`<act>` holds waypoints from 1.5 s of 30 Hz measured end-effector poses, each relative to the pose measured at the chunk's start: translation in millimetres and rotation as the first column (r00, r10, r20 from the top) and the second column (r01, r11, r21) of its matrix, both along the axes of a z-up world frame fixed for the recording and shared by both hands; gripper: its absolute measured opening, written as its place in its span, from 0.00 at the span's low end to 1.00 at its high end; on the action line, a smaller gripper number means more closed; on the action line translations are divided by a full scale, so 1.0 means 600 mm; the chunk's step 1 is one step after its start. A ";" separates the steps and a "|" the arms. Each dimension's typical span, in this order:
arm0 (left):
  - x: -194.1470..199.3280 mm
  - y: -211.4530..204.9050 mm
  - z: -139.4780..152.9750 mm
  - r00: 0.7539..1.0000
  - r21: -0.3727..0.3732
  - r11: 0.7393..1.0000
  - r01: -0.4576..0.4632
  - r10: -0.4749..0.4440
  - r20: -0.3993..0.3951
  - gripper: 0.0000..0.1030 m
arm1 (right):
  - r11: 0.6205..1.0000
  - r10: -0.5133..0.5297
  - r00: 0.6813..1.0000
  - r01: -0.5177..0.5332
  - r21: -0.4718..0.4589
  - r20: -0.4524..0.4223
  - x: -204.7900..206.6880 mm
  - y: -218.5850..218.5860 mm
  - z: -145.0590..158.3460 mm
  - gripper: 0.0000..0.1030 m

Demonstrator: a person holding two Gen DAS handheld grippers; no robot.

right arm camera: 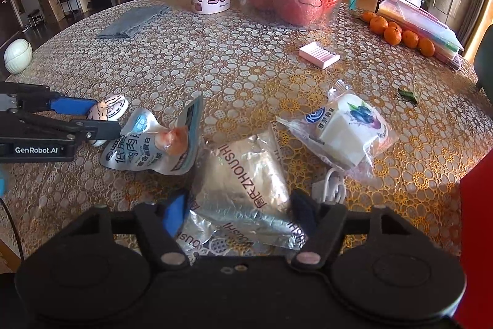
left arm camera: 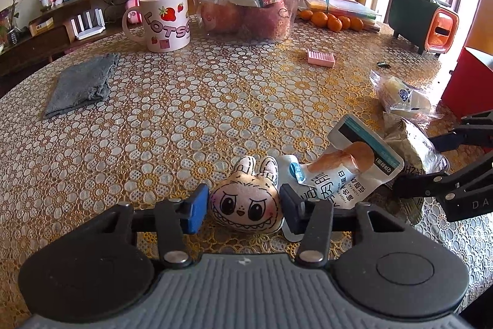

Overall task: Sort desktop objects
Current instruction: 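Grasp the plush doll-face pouch with the left tool while the right tool grasps the silver foil bag, then carry the doll pouch and foil bag over the box with both tools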

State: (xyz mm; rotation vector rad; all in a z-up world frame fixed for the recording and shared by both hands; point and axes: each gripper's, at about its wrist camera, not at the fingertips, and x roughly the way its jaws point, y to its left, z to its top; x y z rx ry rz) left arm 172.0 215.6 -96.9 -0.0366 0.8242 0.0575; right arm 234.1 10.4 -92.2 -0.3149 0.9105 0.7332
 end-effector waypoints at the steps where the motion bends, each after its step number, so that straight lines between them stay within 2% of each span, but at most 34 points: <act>1: -0.001 -0.001 0.001 1.000 0.004 1.000 0.000 0.000 0.001 0.47 | 1.000 -0.002 1.000 0.002 -0.003 0.003 -0.001 0.000 0.001 0.66; 10: -0.009 -0.011 0.021 1.000 -0.003 1.000 -0.005 0.005 0.012 0.47 | 1.000 -0.021 1.000 0.021 0.008 0.000 -0.013 -0.019 0.017 0.58; 25: -0.048 -0.058 0.069 0.999 -0.015 1.000 0.009 -0.009 0.031 0.47 | 0.998 -0.044 0.999 0.044 0.045 0.013 -0.058 -0.084 0.066 0.58; 37: -0.086 -0.153 0.106 0.996 -0.018 0.997 0.080 -0.079 0.042 0.47 | 0.994 -0.073 0.997 0.072 0.082 0.011 -0.107 -0.161 0.111 0.58; 45: -0.104 -0.239 0.135 0.985 -0.026 0.986 0.164 -0.162 0.054 0.47 | 0.985 -0.111 0.994 0.109 0.134 0.011 -0.135 -0.239 0.149 0.58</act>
